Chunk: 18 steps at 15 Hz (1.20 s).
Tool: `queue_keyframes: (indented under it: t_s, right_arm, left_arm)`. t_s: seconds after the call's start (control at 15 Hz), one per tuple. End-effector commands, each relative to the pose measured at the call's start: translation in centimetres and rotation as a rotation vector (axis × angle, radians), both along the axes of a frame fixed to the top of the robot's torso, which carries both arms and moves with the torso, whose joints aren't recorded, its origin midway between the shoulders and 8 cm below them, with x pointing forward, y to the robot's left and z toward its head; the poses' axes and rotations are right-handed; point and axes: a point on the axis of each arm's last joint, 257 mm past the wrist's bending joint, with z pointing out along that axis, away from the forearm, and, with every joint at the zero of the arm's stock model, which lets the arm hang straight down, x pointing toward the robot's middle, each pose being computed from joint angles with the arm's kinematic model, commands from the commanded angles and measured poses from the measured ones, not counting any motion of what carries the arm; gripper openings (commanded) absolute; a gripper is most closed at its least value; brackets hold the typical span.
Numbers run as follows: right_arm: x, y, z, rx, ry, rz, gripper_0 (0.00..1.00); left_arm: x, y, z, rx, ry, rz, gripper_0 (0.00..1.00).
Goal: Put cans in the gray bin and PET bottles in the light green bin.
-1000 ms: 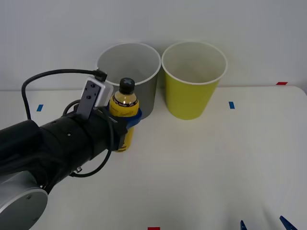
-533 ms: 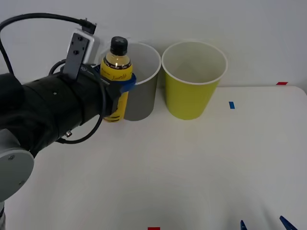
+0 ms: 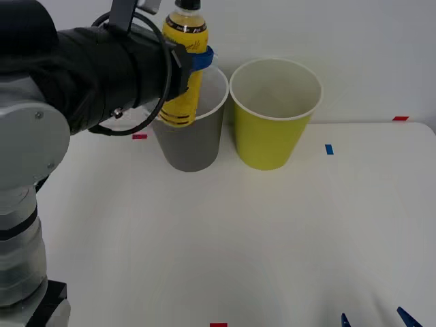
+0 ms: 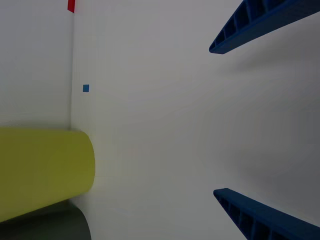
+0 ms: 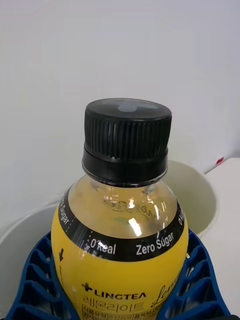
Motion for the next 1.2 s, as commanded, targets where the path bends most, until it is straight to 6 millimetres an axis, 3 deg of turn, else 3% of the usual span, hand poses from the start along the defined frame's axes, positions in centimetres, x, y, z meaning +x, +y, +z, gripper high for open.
queue_keyframes:
  t_s: [0.07, 0.6, 1.2]
  right_arm:
    - [0.0, 0.0, 0.0, 0.000, 0.000, 0.000, 0.94]
    - [0.0, 0.0, 0.0, 0.000, 0.000, 0.000, 0.93]
    - [0.0, 0.0, 0.0, 0.000, 0.000, 0.000, 0.93]
  left_arm:
    - [2.2, -3.5, 2.3, -0.045, 0.028, -0.059, 0.09]
    - [7.4, -8.4, 2.6, -0.197, -0.013, -0.098, 0.08]
    - [10.7, -15.6, 0.3, -0.226, -0.090, -0.151, 0.07]
